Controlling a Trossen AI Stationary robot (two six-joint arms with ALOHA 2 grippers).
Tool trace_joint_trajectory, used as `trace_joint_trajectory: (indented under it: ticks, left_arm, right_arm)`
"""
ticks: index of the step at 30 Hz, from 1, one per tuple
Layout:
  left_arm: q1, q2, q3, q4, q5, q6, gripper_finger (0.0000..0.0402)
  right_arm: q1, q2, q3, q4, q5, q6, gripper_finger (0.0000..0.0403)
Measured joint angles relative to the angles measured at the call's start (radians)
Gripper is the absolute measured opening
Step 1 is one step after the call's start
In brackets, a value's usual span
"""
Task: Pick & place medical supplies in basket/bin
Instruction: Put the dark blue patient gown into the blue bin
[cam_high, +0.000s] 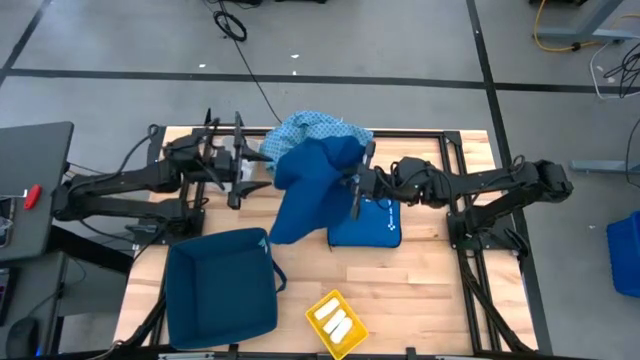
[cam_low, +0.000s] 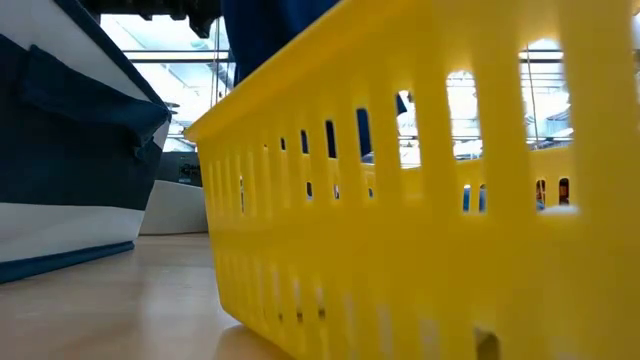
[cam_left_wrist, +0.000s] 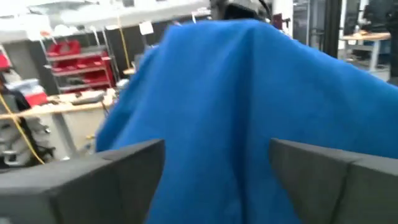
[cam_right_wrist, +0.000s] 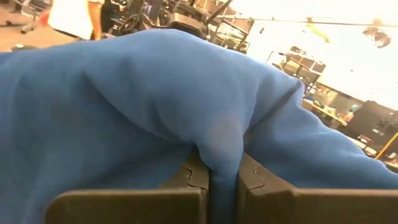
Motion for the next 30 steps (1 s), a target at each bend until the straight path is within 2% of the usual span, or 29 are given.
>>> trace_joint_trajectory:
  ticks: [4,8,16,21,24,30]
  left_arm:
    - [0.0,0.021,0.0,-0.013,0.074,-0.007,0.0333]
    - [0.0,0.005,0.0,-0.011,0.136,-0.025,0.0353]
    - [0.0,-0.021,0.001,-0.012,0.013,-0.076,0.0355]
    - [-0.011,0.071,0.0,0.005,-0.085,-0.078,0.0357]
    - [-0.027,0.128,0.001,0.081,-0.127,-0.078,0.0357]
    - [-0.033,0.183,0.062,0.067,-0.102,-0.051,0.0357]
  right_arm:
    - [-0.034,0.0,0.0,-0.012,-0.002,-0.007,0.0019]
    - [-0.073,0.0,0.0,-0.045,0.04,-0.02,0.0019]
    - [-0.138,0.0,0.0,-0.09,0.122,-0.031,0.0019]
    - [-0.154,0.0,0.0,-0.087,0.119,-0.031,0.0019]
    - [-0.155,0.0,0.0,-0.084,0.12,-0.032,0.0019]
    - [-0.165,0.0,0.0,-0.097,0.144,-0.05,0.0019]
